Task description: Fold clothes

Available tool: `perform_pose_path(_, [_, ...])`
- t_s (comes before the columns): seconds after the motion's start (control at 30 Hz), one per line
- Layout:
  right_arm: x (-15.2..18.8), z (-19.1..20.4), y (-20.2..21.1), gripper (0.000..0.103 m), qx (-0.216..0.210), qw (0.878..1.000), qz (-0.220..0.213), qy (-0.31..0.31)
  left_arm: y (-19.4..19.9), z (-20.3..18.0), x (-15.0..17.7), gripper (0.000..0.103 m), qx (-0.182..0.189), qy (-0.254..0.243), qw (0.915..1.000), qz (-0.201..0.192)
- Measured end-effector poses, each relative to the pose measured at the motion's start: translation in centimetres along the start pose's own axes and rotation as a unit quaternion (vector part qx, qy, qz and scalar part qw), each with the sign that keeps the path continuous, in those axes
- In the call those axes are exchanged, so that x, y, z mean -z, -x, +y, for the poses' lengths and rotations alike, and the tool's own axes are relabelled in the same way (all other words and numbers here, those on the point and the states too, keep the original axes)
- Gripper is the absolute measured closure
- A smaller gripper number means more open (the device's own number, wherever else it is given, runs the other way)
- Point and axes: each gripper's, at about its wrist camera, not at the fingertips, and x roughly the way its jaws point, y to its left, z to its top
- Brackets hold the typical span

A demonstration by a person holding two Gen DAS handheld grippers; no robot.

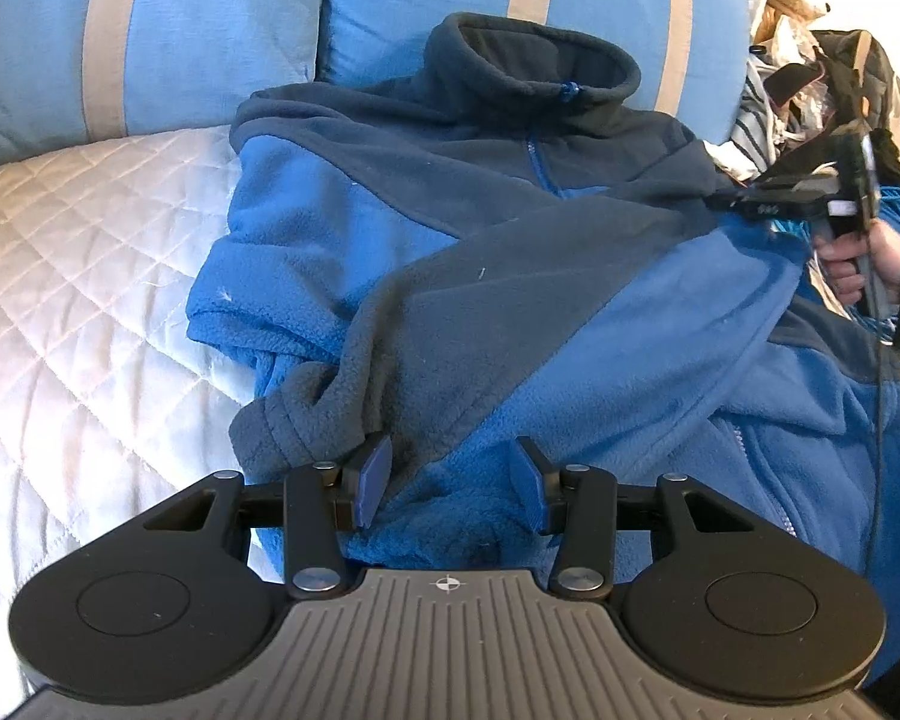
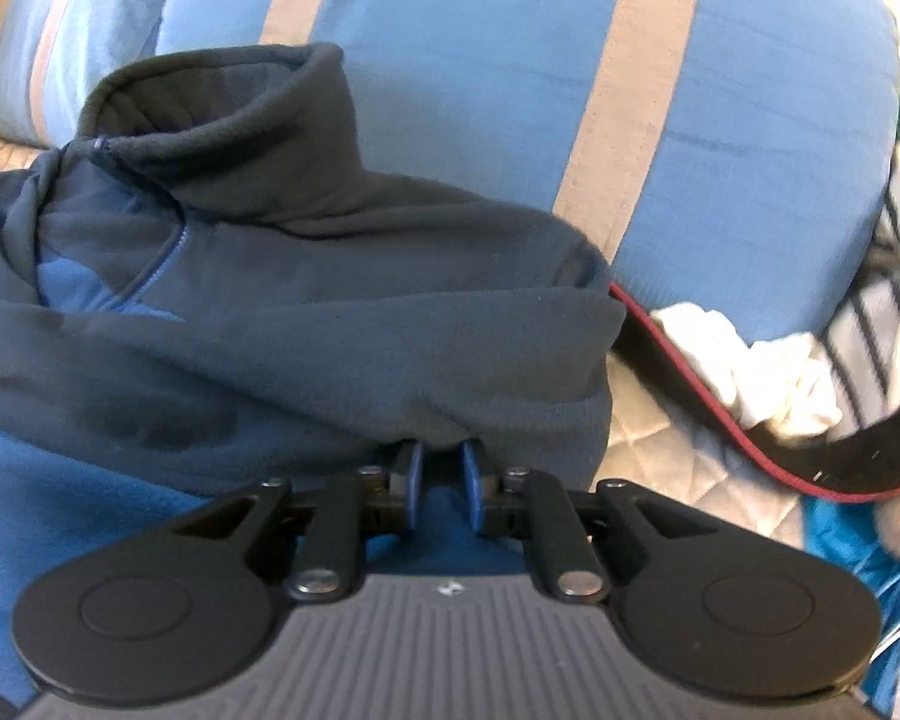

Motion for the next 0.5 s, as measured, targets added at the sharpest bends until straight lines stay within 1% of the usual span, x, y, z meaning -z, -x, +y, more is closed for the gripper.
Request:
perform_pose_path(0.07, [-0.7, -0.3, 1.9, 0.068, -0.026, 0.998, -0.039, -0.028, -0.1, 0.1, 0.1, 0.06, 0.002, 0.004, 1.0, -0.003])
perform_pose_path(0.13, [-1.3, -0.6, 2.1, 0.069, -0.03, 0.997, -0.051, -0.057, -0.3, 0.2, 0.1, 0.06, 0.004, 0.009, 0.9999, -0.005])
perform_pose_path(0.17, [-1.4, -0.8, 1.3, 0.069, -0.023, 0.997, -0.039, -0.063, -0.4, 0.3, 0.0, 0.06, 0.004, 0.012, 0.9999, -0.005])
perform_pose_path(0.23, [-1.4, -1.0, -1.0, 0.07, -0.002, 0.998, -0.003, -0.067, -0.4, 0.4, -0.1, 0.06, 0.005, 0.018, 0.9998, -0.004])
perform_pose_path(0.27, [-1.2, -1.1, -1.9, 0.071, -0.001, 0.997, 0.007, -0.073, -0.3, 0.4, -0.1, 0.06, 0.005, 0.018, 0.9998, -0.004])
perform_pose_path(0.33, [-1.1, -1.0, -2.5, 0.07, 0.002, 0.997, 0.006, -0.081, -0.3, 0.4, 0.0, 0.058, 0.008, 0.019, 0.9998, -0.008])
perform_pose_path(0.4, [-1.4, -0.7, -2.1, 0.069, 0.01, 0.997, 0.009, -0.074, -0.2, 0.4, 0.0, 0.052, 0.015, 0.021, 0.9996, -0.011])
perform_pose_path(0.43, [-1.6, -0.5, -1.9, 0.068, 0.015, 0.997, 0.01, -0.069, -0.2, 0.4, -0.1, 0.047, 0.02, 0.023, 0.9995, -0.01])
perform_pose_path(0.47, [-1.8, -0.4, -1.5, 0.061, 0.016, 0.998, 0.013, -0.066, -0.1, 0.3, -0.2, 0.044, 0.022, 0.027, 0.9994, -0.007])
perform_pose_path(0.5, [-1.9, -0.4, -1.0, 0.045, 0.015, 0.997, 0.014, -0.068, 0.0, 0.2, -0.5, 0.044, 0.019, 0.033, 0.9993, -0.002])
